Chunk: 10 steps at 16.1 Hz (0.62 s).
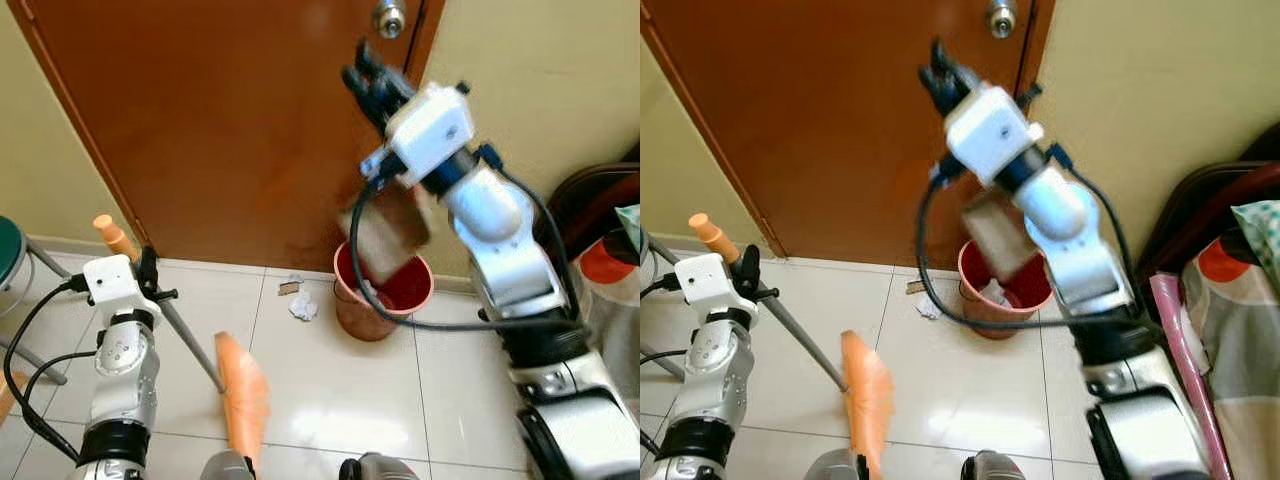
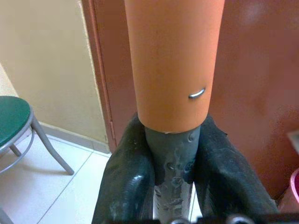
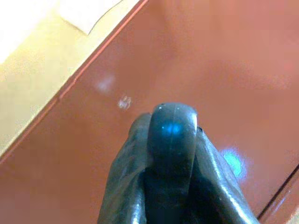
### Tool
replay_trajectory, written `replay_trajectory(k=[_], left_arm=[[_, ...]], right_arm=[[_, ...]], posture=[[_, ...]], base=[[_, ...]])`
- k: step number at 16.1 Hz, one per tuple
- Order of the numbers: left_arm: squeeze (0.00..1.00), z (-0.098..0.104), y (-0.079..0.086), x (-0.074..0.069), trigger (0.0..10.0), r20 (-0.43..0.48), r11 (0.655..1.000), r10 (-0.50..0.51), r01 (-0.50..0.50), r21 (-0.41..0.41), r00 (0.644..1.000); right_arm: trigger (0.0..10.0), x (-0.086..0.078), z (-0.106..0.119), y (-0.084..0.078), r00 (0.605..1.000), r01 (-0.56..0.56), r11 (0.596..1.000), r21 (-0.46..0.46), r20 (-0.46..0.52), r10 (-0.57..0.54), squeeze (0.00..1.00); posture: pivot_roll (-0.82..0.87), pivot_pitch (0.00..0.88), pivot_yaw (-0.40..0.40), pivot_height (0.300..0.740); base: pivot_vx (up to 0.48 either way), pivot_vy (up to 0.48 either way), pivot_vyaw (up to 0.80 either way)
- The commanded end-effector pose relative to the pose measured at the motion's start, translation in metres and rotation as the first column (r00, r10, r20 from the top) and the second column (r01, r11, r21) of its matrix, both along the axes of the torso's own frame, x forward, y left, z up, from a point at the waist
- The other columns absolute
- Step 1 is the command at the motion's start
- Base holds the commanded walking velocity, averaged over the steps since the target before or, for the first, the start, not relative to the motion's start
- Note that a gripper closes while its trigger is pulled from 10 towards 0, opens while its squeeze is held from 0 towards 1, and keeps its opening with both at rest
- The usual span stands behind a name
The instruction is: Sweep floor
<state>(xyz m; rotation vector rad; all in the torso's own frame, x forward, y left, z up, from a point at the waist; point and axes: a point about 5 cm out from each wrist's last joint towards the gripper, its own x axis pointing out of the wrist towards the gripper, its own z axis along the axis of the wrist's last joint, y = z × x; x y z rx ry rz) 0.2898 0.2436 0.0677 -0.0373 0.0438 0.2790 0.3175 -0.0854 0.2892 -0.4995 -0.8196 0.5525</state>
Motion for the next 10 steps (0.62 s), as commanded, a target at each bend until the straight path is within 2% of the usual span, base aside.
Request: replay_trajectory(k=[1,6,8,10], left_arm=[[0.00,-0.013,0.000,-0.005,10.0,-0.075,1.000,-0.008,0.010,0.023,0.997],[0.00,-0.009,0.004,-0.004,10.0,-0.059,0.999,0.006,-0.004,0.045,0.998],[0.00,-0.009,0.007,-0.006,10.0,-0.061,0.998,0.009,-0.006,0.062,0.998],[0.00,-0.009,0.009,-0.007,10.0,-0.065,0.997,0.010,-0.005,0.071,0.998]], right_arm=[[10.0,-0.015,0.034,0.005,0.989,-0.059,0.996,0.066,0.140,0.049,0.00],[10.0,-0.016,0.044,0.013,0.992,-0.108,0.971,0.213,0.091,0.090,0.00],[10.0,-0.012,0.040,0.016,0.994,-0.104,0.937,0.332,0.012,0.106,0.00],[10.0,-0.009,0.031,0.016,0.993,-0.075,0.918,0.389,-0.057,0.105,0.00]], posture=[[-0.01,0.018,-0.034,0.740],[0.00,0.011,-0.031,0.740],[0.00,0.011,-0.029,0.740],[0.00,0.011,-0.029,0.740]], base=[[0.000,0.000,0.00],[0.000,0.000,0.00],[0.000,0.000,0.00],[0.000,0.000,0.00]])
